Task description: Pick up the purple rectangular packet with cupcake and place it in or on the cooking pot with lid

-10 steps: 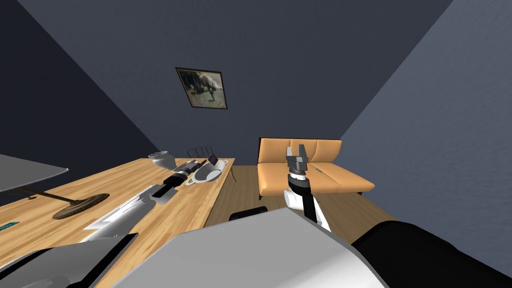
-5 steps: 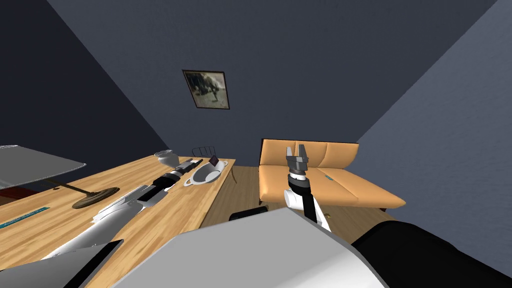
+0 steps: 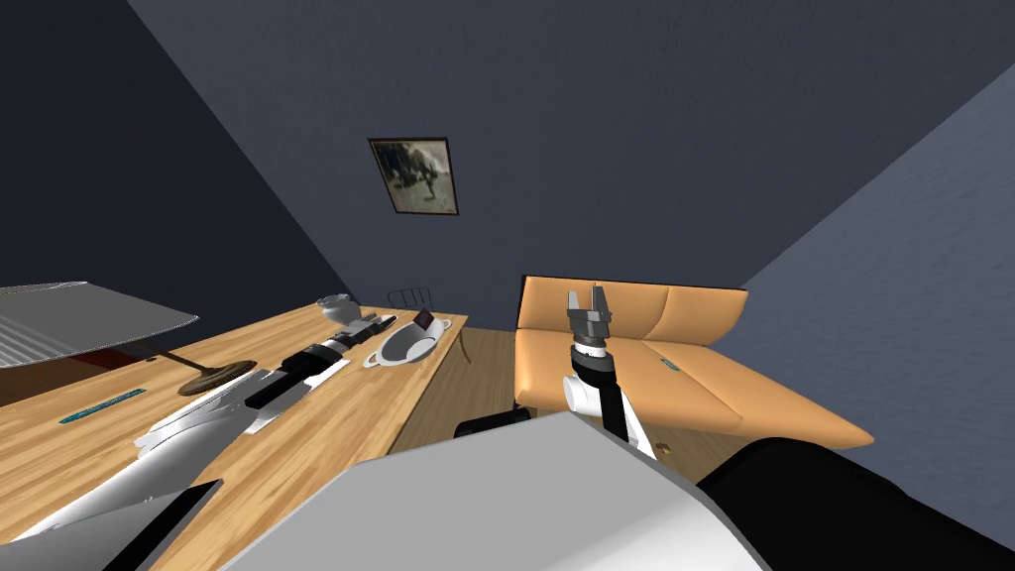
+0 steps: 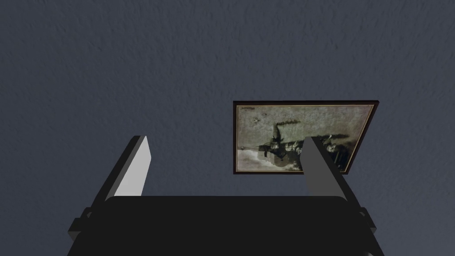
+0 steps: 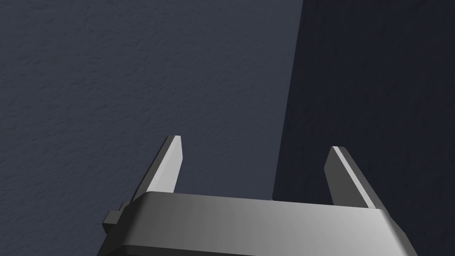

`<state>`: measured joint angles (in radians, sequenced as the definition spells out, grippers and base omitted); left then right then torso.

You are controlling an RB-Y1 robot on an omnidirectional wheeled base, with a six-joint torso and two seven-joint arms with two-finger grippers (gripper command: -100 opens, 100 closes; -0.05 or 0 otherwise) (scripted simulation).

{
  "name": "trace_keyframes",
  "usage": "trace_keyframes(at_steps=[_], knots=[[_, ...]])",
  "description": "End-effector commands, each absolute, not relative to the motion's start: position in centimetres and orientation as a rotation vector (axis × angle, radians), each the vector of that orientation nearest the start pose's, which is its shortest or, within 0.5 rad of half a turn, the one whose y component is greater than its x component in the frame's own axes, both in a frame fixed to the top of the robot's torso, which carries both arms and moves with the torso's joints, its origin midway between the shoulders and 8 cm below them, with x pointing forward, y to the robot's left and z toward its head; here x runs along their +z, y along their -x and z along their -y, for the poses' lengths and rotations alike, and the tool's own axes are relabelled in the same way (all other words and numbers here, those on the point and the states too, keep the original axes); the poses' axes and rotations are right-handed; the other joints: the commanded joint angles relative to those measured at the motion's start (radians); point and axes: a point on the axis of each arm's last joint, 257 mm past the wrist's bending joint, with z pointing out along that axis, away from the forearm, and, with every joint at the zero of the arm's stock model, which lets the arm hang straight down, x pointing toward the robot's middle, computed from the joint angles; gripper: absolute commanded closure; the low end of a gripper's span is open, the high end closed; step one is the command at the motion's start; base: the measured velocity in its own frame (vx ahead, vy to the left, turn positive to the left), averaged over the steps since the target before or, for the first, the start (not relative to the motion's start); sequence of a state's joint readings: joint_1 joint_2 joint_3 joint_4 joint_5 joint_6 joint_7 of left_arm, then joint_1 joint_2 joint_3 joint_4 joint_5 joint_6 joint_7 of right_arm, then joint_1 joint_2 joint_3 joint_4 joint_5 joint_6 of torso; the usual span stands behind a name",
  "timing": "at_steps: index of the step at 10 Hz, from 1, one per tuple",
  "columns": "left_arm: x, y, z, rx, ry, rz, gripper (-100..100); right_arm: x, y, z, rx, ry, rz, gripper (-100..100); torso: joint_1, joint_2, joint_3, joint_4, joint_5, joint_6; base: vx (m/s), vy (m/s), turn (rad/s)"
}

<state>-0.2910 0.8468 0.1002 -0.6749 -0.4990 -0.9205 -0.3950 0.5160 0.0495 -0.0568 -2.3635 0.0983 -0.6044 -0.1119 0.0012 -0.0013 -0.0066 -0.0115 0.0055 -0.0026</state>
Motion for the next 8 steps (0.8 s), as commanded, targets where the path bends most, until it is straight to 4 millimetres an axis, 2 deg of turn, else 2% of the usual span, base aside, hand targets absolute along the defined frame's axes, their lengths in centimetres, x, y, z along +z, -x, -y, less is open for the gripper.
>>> trace_keyframes(at_steps=[1,8], knots=[[-16.4,-52.73,-51.38,-0.205,-0.226,-1.537,-100,7.29,-30.41,28.08,1.316,-0.516,-0.495,0,0.0,0.0,0.0,0.0,0.0,0.0,-0.015,-0.019,0.056],[-16.4,-52.73,-51.38,-0.205,-0.226,-1.537,-100,7.29,-30.41,28.08,1.316,-0.516,-0.495,0,0.002,-0.001,-0.001,0.0,0.001,0.001,0.001,0.001,-0.004]])
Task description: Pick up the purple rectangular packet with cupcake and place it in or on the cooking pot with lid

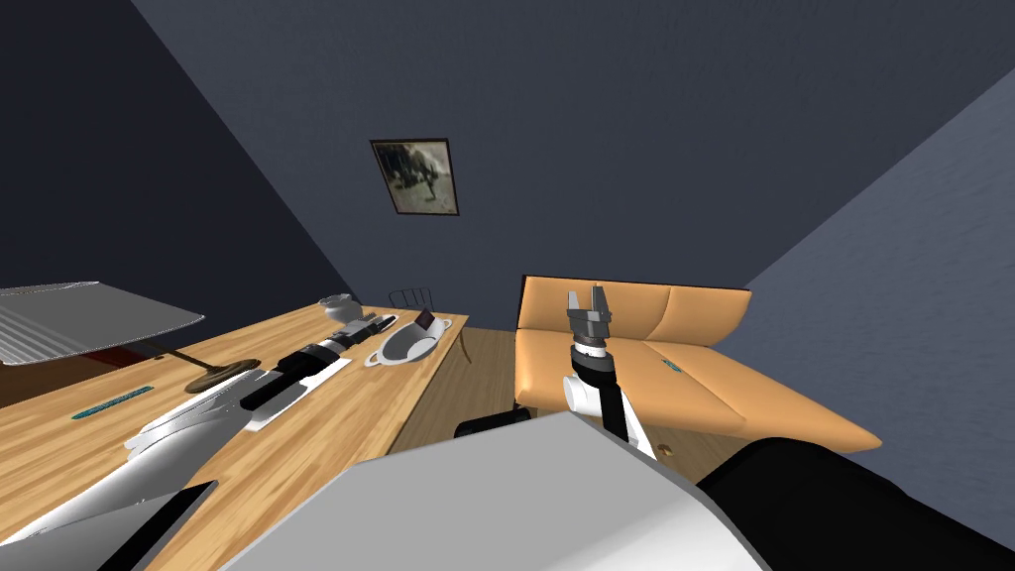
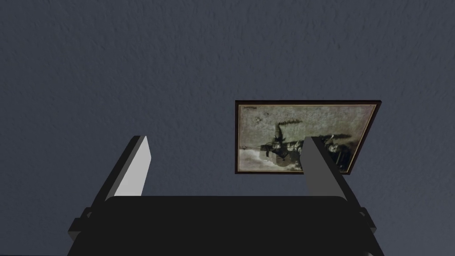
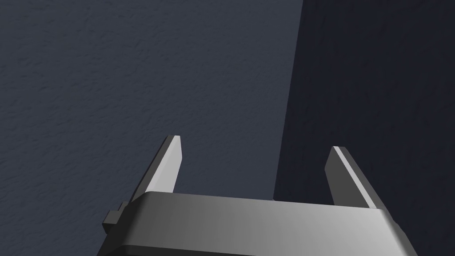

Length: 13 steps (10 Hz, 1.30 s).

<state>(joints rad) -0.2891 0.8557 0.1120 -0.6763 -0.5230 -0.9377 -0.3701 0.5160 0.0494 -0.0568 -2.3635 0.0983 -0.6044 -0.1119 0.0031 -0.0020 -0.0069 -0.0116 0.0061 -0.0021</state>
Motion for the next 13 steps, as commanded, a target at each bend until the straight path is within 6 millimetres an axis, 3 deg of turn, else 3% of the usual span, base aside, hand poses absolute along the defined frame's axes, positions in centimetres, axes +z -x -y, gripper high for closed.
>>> trace_keyframes(at_steps=[1,2,5,13], knots=[[-16.4,-52.7,-51.4,-0.205,-0.226,-1.537,-100,7.3,-30.4,28.1,1.316,-0.516,-0.495,0,0.0,0.0,0.0,0.0,0.0,0.0,-0.005,-0.006,0.018],[-14.3,-53.0,-52.5,-0.199,-0.225,-1.532,-100,7.3,-30.4,28.1,1.316,-0.516,-0.495,0,0.0,0.0,0.0,0.0,0.0,0.0,-0.008,-0.011,0.032],[-11.5,-53.3,-54.0,-0.19,-0.224,-1.525,-100,7.3,-30.4,28.1,1.316,-0.516,-0.495,0,-0.001,0.001,0.001,0.0,0.0,0.0,-0.012,-0.016,0.047],[-10.1,-53.4,-54.6,-0.185,-0.223,-1.521,-100,7.3,-30.4,28.1,1.316,-0.516,-0.495,0,0.0,0.0,0.0,0.0,0.0,0.0,-0.001,-0.001,0.003]])
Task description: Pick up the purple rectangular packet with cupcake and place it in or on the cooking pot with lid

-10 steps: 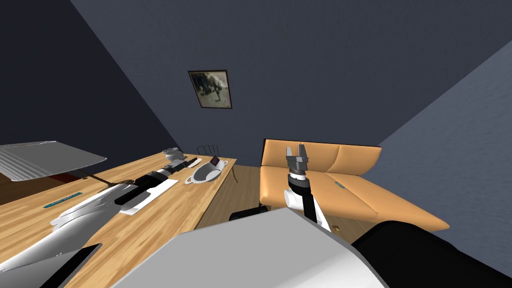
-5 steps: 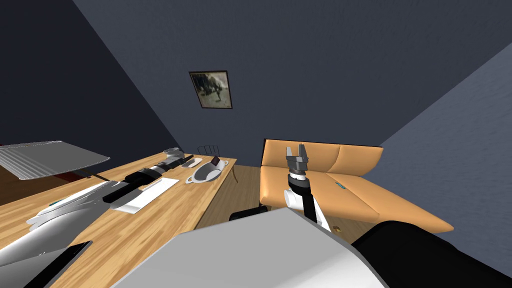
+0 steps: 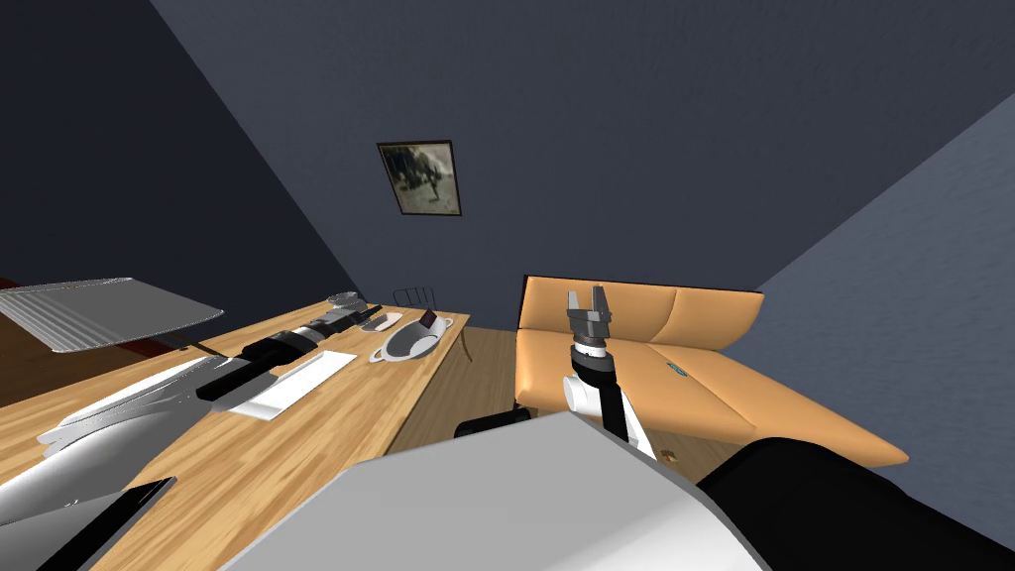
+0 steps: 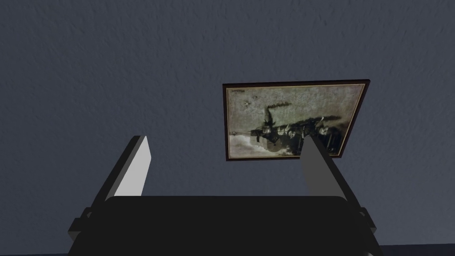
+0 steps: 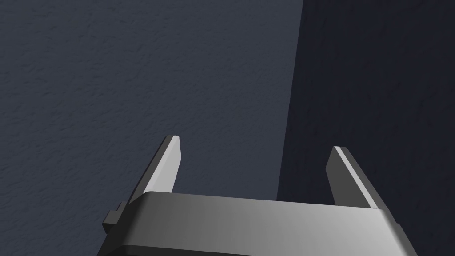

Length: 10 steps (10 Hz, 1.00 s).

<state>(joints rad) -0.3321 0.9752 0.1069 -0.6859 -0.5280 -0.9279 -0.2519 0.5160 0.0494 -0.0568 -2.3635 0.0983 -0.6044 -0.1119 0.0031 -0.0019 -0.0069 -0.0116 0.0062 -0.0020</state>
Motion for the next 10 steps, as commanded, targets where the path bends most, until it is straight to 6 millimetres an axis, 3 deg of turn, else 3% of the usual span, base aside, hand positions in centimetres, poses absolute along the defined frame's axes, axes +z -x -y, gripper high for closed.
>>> trace_keyframes(at_steps=[1,6,7,8,9,10], knots=[[-10.1,-53.4,-54.6,-0.185,-0.223,-1.521,-100,7.3,-30.4,28.1,1.316,-0.516,-0.495,0,0.0,0.0,0.0,0.0,0.0,0.0,0.003,0.004,-0.013],[-10.1,-53.4,-54.6,-0.185,-0.223,-1.521,-100,7.3,-30.4,28.1,1.316,-0.516,-0.495,0,0.0,0.0,0.0,0.0,0.0,0.0,0.001,0.001,-0.002],[-8.8,-54.6,-53.8,-0.174,-0.23,-1.504,-100,7.3,-30.4,28.1,1.316,-0.516,-0.495,0,-0.001,0.0,0.0,0.0,0.0,0.0,0.011,0.014,-0.041],[-8.9,-54.7,-54.2,-0.162,-0.218,-1.509,-100,7.3,-30.4,28.1,1.316,-0.516,-0.495,0,0.0,-0.001,0.0,0.0,0.0,0.001,0.02,0.026,-0.075],[-7.7,-55.8,-53.1,-0.161,-0.232,-1.491,-100,7.3,-30.4,28.1,1.316,-0.516,-0.495,0,0.001,-0.001,-0.001,0.0,0.0,0.0,0.014,0.019,-0.055],[-7.8,-55.9,-53.7,-0.144,-0.214,-1.498,-100,7.3,-30.4,28.1,1.316,-0.516,-0.495,0,0.001,-0.002,-0.001,0.0,0.0,0.0,0.009,0.012,-0.034]])
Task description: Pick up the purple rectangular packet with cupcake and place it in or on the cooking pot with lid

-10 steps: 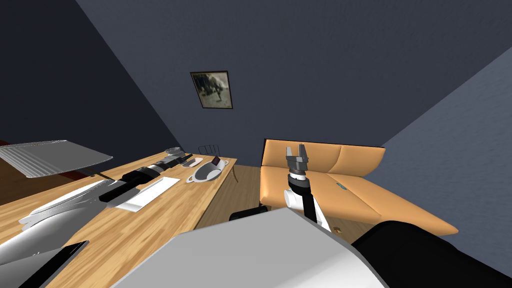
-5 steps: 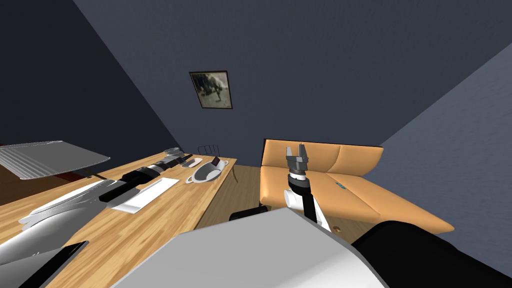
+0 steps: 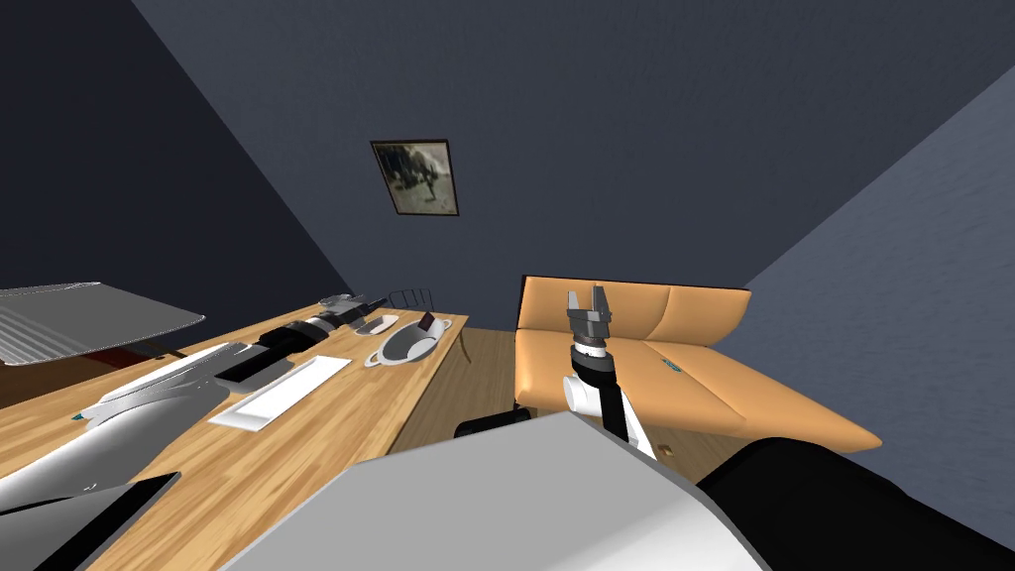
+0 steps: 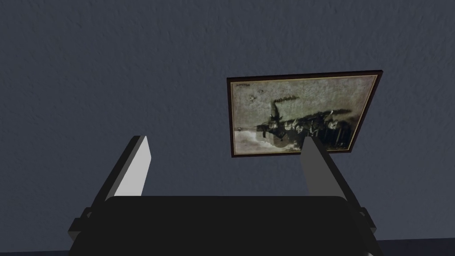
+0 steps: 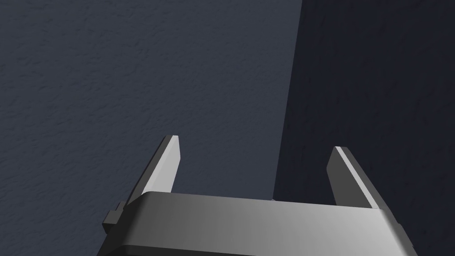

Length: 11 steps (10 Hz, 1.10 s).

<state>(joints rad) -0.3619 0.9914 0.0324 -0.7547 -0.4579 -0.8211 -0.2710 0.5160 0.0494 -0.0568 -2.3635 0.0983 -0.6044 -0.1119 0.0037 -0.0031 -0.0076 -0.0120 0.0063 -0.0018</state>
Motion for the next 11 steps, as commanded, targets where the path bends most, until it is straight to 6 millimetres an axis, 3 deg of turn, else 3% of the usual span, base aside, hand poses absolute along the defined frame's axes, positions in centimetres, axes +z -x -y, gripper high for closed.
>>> trace_keyframes(at_steps=[1,8,11], knots=[[-7.8,-56.0,-53.8,-0.141,-0.212,-1.499,-100,7.3,-30.4,28.1,1.316,-0.516,-0.495,0,0.0,0.0,0.0,0.0,0.0,0.0,0.007,0.01,-0.028],[-7.8,-56.0,-53.8,-0.141,-0.212,-1.499,-100,7.3,-30.4,28.1,1.316,-0.516,-0.495,0,-0.001,0.002,0.001,0.0,0.0,0.0,-0.001,-0.002,0.005],[-5.0,-55.9,-55.0,-0.133,-0.211,-1.492,-100,7.3,-30.4,28.1,1.316,-0.516,-0.495,0,-0.001,0.001,0.001,0.0,0.0,0.0,-0.003,-0.005,0.013]])
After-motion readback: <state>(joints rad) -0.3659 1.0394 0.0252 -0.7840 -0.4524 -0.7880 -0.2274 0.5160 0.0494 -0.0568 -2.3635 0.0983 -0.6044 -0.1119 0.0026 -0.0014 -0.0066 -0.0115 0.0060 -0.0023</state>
